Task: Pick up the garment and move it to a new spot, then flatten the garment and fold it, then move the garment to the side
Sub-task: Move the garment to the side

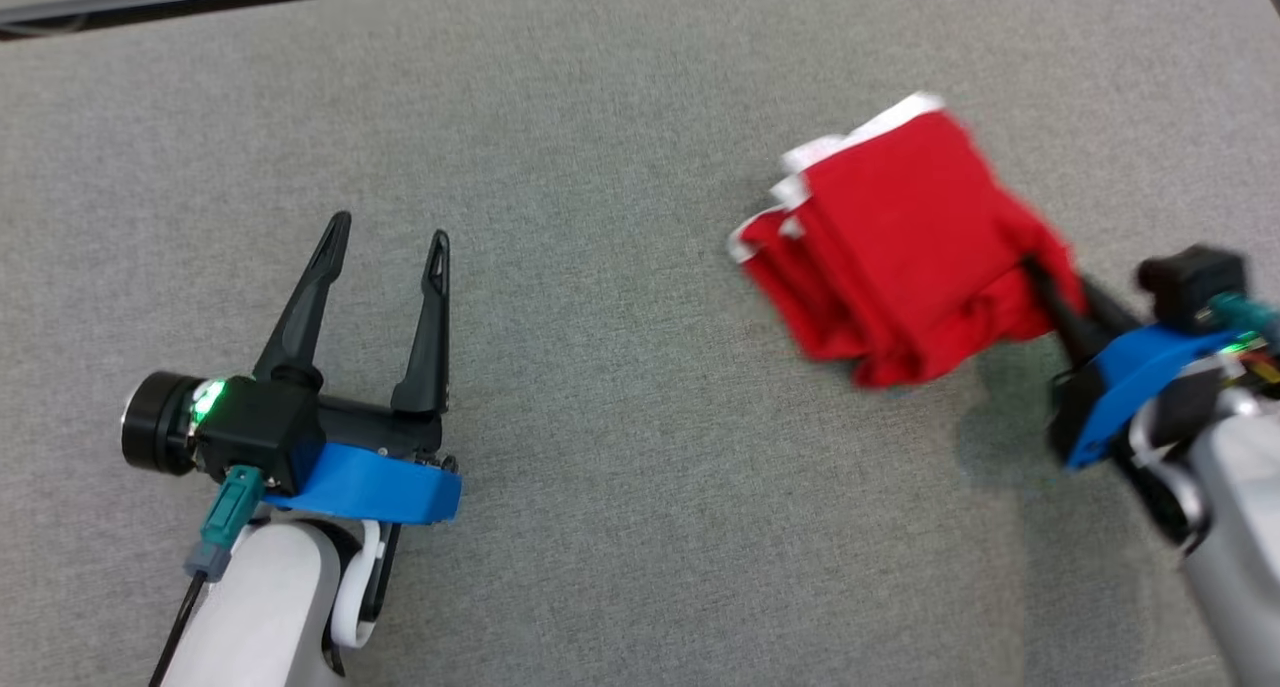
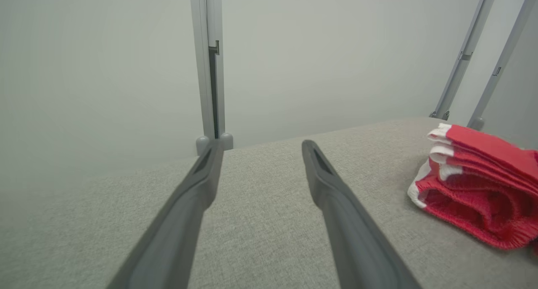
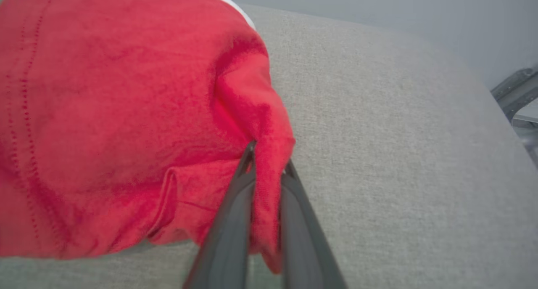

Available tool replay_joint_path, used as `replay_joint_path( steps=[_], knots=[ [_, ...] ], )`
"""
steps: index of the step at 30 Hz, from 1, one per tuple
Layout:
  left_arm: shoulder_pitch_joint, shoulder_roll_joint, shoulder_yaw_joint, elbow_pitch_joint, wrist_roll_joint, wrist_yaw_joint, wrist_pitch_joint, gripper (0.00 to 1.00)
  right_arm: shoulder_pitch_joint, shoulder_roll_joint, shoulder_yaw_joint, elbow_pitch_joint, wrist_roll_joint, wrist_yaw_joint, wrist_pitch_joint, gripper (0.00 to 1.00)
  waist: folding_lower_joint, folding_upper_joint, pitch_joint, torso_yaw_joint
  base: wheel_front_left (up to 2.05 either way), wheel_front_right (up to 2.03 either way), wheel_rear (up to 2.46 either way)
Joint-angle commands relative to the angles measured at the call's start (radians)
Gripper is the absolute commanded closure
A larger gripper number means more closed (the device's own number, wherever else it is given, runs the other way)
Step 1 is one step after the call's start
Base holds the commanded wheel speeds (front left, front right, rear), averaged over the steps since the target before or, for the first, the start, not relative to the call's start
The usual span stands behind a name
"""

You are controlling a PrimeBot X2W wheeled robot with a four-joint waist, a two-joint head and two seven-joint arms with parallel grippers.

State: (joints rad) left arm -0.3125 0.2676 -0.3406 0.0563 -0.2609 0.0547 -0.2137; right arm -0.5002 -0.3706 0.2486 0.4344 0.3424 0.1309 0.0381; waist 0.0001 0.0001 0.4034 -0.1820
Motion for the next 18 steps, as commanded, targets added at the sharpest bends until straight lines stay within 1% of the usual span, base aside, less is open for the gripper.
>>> replay_joint_path(
  steps=[1, 8, 13, 18],
  knots=[
    [-0.029, 0.005, -0.008, -0.011, 0.010, -0.007, 0.003, 0.00, -0.038, -0.034, -0.031, 0.031, -0.011, 0.000, -0.012, 1.00, -0.0001, -0.0001, 0.019, 0.005, 0.00, 0.00, 0.00],
    [-0.074, 0.012, -0.033, -0.037, 0.027, -0.023, 0.011, 0.00, -0.104, -0.116, -0.170, 0.143, -0.053, 0.000, -0.046, 1.00, -0.0001, -0.0001, 0.069, 0.005, 0.00, 0.00, 0.00],
    [-0.104, 0.020, -0.047, -0.055, 0.040, -0.029, 0.020, 0.00, -0.131, -0.129, -0.247, 0.183, -0.087, 0.000, -0.062, 1.00, -0.0001, -0.0001, 0.103, -0.001, 0.00, 0.00, 0.00],
    [-0.126, 0.025, -0.055, -0.065, 0.045, -0.036, 0.025, 0.00, -0.150, -0.126, -0.302, 0.212, -0.118, 0.000, -0.066, 1.00, -0.0001, -0.0001, 0.133, -0.002, 0.00, 0.00, 0.00]
  ],
)
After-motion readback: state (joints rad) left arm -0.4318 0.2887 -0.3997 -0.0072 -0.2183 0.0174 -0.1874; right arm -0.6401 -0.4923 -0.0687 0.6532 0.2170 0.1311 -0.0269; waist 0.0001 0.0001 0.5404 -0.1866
